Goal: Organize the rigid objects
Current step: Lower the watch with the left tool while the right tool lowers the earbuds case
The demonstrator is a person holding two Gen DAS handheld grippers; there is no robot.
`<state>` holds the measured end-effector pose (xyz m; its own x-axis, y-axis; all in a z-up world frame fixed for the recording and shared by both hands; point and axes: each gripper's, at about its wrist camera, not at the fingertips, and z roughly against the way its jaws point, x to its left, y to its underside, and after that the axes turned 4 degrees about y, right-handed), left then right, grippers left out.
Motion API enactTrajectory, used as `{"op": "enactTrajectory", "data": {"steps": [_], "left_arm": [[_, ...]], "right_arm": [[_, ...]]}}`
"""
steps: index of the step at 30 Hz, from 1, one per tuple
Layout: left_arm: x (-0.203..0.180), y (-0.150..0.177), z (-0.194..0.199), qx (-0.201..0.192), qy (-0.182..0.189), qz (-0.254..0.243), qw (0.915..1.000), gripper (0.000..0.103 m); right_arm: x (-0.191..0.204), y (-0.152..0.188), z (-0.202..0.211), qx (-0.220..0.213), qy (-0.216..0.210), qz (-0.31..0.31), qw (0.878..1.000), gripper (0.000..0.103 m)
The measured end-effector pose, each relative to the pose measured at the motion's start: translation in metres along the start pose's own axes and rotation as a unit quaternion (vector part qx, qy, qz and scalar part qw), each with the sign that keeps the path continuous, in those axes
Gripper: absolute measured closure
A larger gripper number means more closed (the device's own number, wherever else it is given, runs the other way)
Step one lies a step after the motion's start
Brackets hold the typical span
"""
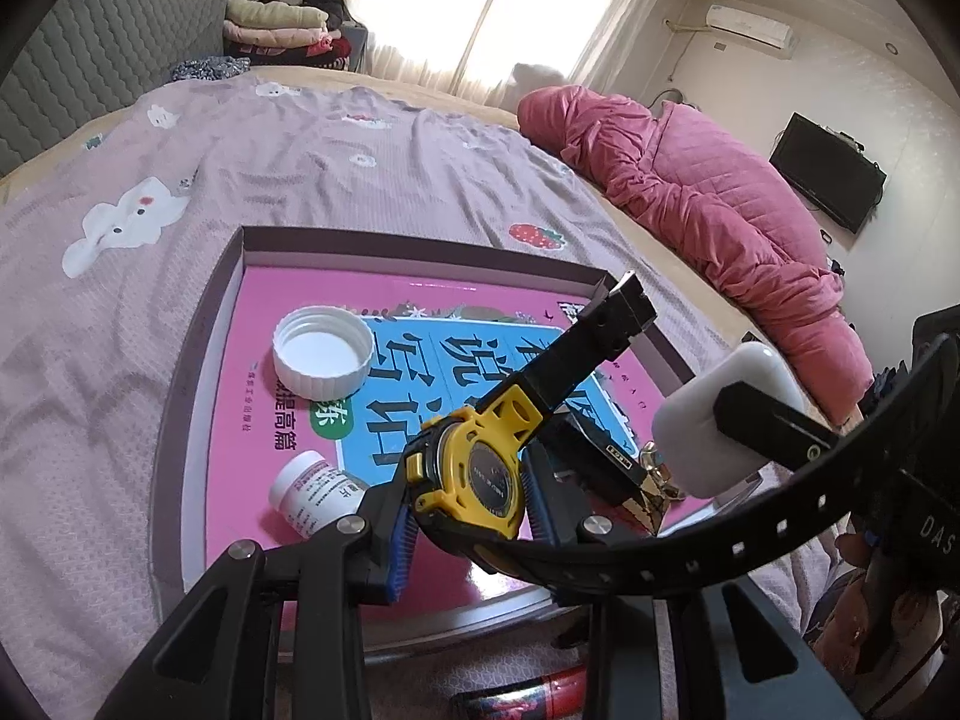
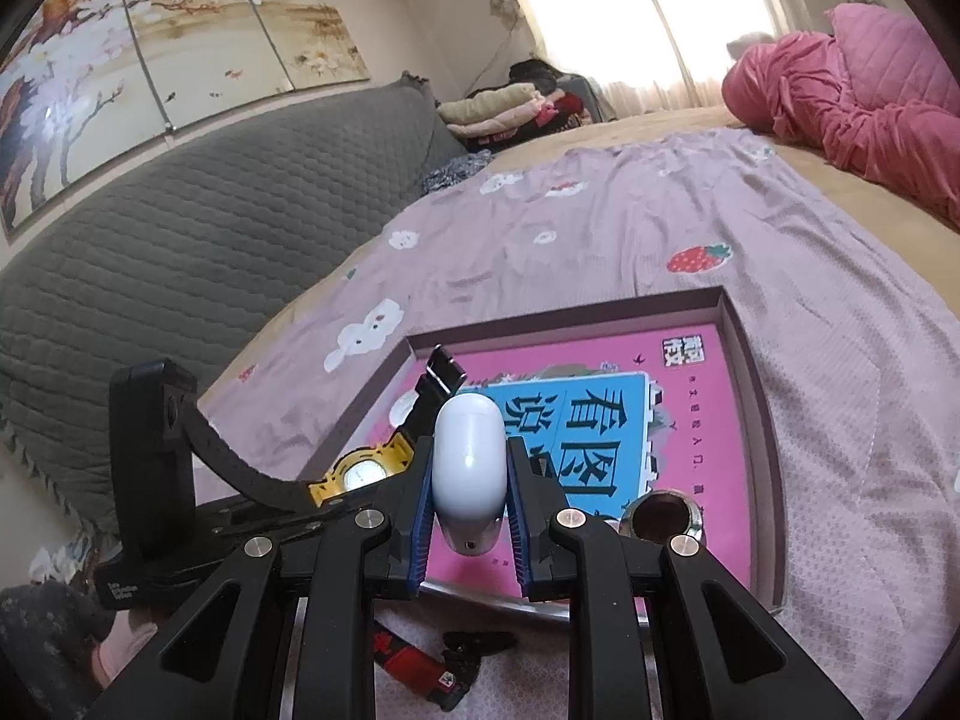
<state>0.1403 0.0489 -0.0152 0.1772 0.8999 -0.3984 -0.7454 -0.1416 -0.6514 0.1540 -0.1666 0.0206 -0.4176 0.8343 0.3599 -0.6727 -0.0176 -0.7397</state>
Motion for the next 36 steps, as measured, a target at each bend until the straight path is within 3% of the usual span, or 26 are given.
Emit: {"op": "enactTrajectory", "data": {"steps": [14,28,36], "left_arm": [[0.000,-0.001,-0.013,0.017,0.005,-0.003,0.9998,0.070],[-0.016,-0.001,-0.024,0.034,0.020,-0.042,0.9983,0.070],[-0.019,0.000,-0.025,0.041,0.045,-0.042,0.9973,0.070]], "right_arm": [[-0.009,0.014,-0.020,0.038,-0.007,-0.029,0.999,0.081],[-0.013,0.022,-0.030,0.061,0.000,-0.034,0.998,0.081],[-0.011,0.022,-0.032,0.066,0.016,-0.025,0.997,0.081]]}}
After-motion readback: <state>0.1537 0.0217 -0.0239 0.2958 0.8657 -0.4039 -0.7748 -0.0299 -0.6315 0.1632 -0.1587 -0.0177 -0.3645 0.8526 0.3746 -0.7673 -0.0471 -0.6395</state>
